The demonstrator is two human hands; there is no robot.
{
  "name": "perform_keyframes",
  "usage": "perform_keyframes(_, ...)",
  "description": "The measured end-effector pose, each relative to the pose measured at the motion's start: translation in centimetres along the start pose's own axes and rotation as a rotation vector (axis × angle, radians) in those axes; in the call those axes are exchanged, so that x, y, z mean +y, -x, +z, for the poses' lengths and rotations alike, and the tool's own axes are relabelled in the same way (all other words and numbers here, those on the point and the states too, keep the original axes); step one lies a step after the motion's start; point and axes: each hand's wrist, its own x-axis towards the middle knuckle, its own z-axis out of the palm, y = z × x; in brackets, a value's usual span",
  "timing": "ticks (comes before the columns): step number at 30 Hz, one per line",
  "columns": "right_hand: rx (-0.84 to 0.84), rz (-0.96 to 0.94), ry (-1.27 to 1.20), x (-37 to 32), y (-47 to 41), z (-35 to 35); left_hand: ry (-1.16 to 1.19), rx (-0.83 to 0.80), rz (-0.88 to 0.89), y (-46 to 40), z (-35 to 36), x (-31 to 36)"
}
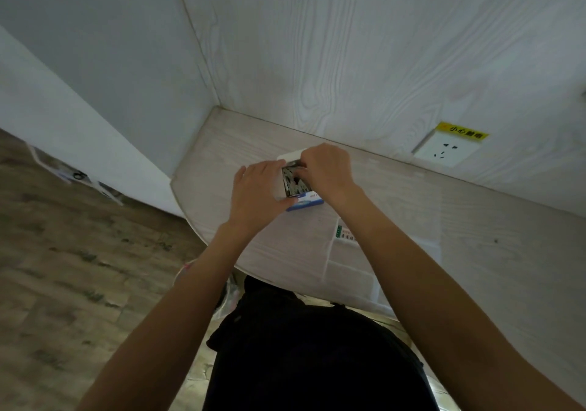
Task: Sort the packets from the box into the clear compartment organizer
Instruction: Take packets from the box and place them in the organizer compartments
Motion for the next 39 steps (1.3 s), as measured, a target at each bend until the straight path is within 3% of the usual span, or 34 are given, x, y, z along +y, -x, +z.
perform_keyframes(10,0.005,-0.101,0.062,-0.4,0.5,0.8,0.041,0.055,0.025,0.4,0.2,0.4)
perform_keyframes(18,0.177,-0.009,-0.584,1.5,3.1,-0.1,0.009,0.019,-0.02,0.4,0.1,0.4)
perform_keyframes(23,0.062,0.063,-0.44,1.3,2.9,0.0,0.003,0.025,-0.011,0.4,0.2,0.4)
perform_keyframes(28,0.077,-0.007,-0.247,0.6,1.6,0.7,0.007,0.007,-0.02,0.3,0.0,0.6)
perform_keyframes(39,0.312,0.1,-0.618,3.5,2.8,-0.9,-0.035,-0.012,-0.023,-0.3,-0.5,0.6)
